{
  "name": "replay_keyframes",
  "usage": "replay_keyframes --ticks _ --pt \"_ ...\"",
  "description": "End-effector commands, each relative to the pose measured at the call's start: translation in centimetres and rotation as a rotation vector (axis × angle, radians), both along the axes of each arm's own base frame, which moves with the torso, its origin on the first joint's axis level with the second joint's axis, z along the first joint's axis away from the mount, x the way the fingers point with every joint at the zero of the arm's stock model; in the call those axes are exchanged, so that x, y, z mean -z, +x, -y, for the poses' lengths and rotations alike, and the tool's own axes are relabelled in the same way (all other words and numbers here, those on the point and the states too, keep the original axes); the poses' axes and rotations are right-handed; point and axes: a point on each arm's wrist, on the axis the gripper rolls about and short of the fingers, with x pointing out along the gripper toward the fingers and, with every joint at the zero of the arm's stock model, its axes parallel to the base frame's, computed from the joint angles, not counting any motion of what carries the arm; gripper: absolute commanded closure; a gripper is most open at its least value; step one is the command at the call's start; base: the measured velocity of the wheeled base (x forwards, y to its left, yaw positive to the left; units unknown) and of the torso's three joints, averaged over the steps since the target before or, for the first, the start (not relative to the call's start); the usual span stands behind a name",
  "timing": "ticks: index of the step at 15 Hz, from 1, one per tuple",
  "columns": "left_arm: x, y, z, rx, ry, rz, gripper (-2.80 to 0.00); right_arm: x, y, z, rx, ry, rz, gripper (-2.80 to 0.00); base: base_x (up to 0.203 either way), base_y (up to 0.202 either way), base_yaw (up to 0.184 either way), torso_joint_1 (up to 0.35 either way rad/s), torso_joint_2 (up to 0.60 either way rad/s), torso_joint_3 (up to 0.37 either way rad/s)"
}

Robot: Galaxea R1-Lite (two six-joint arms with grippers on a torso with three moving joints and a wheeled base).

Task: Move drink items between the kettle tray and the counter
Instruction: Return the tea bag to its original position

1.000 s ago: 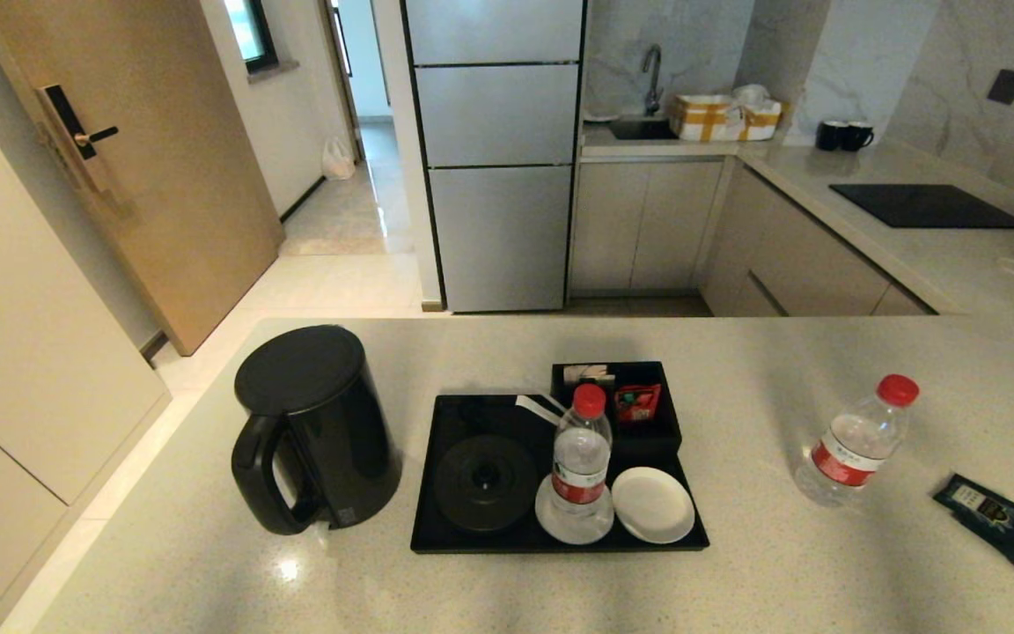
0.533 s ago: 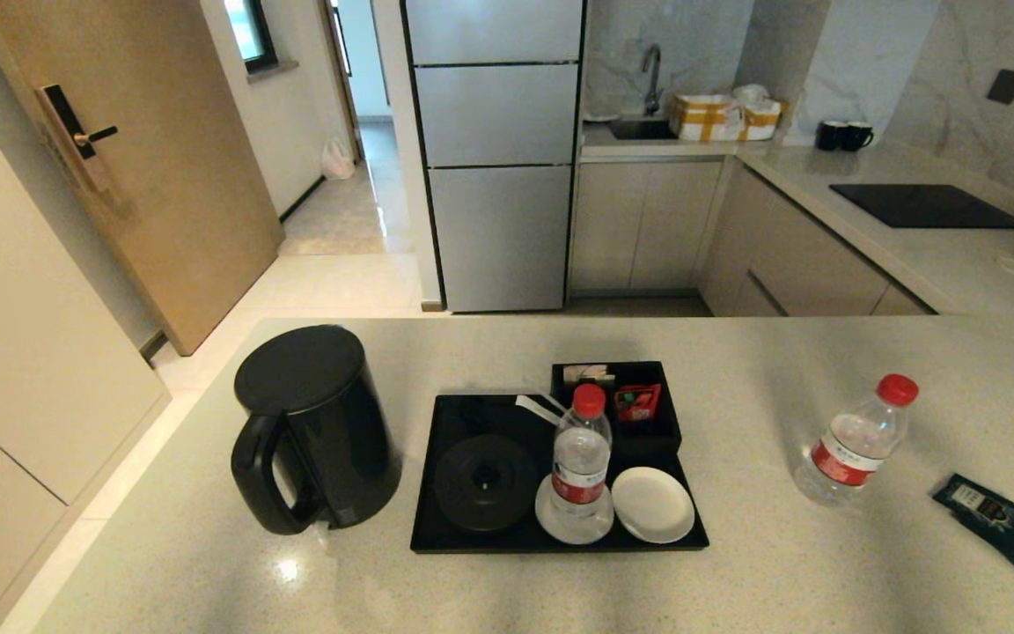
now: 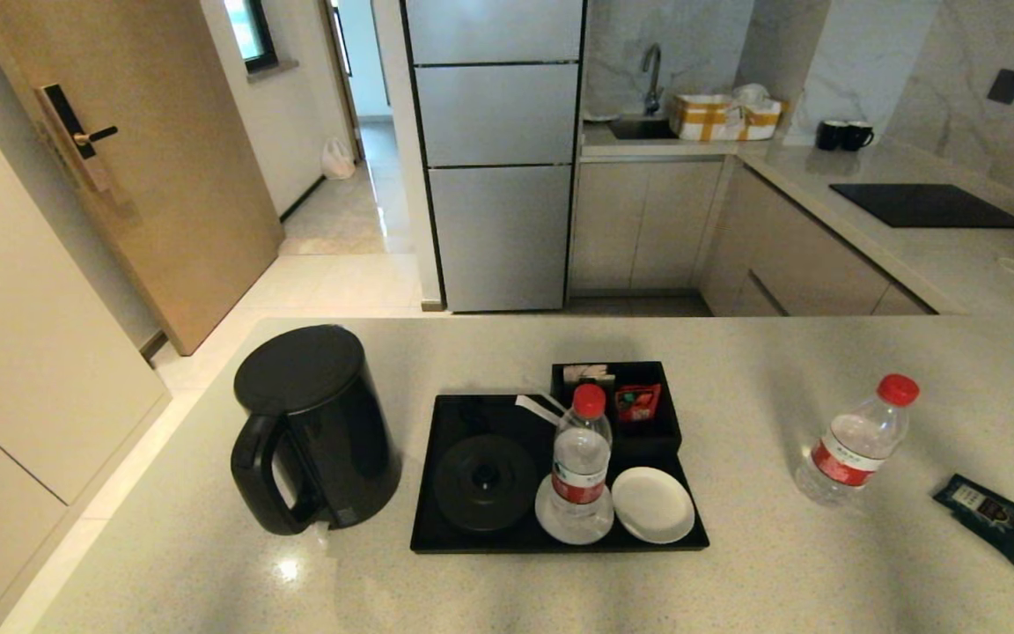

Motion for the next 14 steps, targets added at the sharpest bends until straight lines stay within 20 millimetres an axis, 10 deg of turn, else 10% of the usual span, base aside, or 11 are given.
replay_keyframes --ticks 1,14 --pt "0.0 0.0 0.0 -0.001 -0.001 -0.001 0.00 0.6 -0.1 0.3 0.014 0.012 -0.018 -2.80 0.000 0.000 0.000 0.000 0.00 0.000" --pt "0.0 0.0 0.0 -0.001 -0.001 -0.002 0.00 4.2 2.5 3.5 -0.015 -0.062 -0.031 -2.80 0.000 0.000 0.000 0.000 0.00 0.000"
